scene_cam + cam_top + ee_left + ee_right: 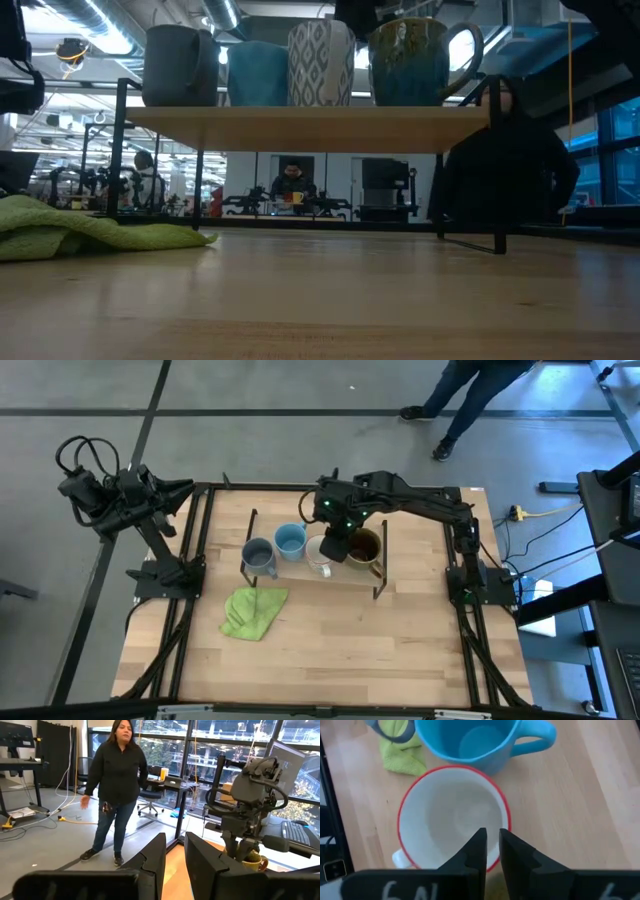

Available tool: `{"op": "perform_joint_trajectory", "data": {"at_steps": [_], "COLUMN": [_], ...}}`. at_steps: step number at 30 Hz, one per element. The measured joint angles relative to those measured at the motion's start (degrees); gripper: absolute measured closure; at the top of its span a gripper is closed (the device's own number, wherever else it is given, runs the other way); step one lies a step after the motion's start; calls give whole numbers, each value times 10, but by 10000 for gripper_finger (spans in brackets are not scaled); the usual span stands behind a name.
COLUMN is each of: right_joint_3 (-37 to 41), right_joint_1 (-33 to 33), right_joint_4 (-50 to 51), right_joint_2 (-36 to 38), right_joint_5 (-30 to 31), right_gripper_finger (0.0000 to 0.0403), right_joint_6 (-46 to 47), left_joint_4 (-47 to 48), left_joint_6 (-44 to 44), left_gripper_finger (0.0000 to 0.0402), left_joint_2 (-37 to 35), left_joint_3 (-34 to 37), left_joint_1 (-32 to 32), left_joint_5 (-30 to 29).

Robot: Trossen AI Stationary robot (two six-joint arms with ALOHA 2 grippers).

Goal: Stack small to large cups/mugs on shelf
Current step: Adjust the mugs on the shelf

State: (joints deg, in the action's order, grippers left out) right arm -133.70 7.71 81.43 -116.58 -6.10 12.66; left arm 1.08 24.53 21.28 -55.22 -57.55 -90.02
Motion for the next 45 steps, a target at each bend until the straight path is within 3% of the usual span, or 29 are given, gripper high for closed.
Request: {"op": "perform_joint_trajectory", "data": {"at_steps": [35, 45], "right_joint_3": [0, 0], "right_joint_1": [-2, 3], "right_joint_4": [3, 23], "right_joint_2": [-18, -18], "right_joint_5": [11, 40], "right_gripper_finger": [350, 350], "right_joint_6": [-9, -12], "left_joint_4": [5, 6], "left_joint_6": [0, 0], "left_gripper_finger": [335, 335], "left_joint_2": [0, 0], "left_joint_3": [0, 0], "left_joint_1": [0, 0], "left_joint_5": [0, 0]}}
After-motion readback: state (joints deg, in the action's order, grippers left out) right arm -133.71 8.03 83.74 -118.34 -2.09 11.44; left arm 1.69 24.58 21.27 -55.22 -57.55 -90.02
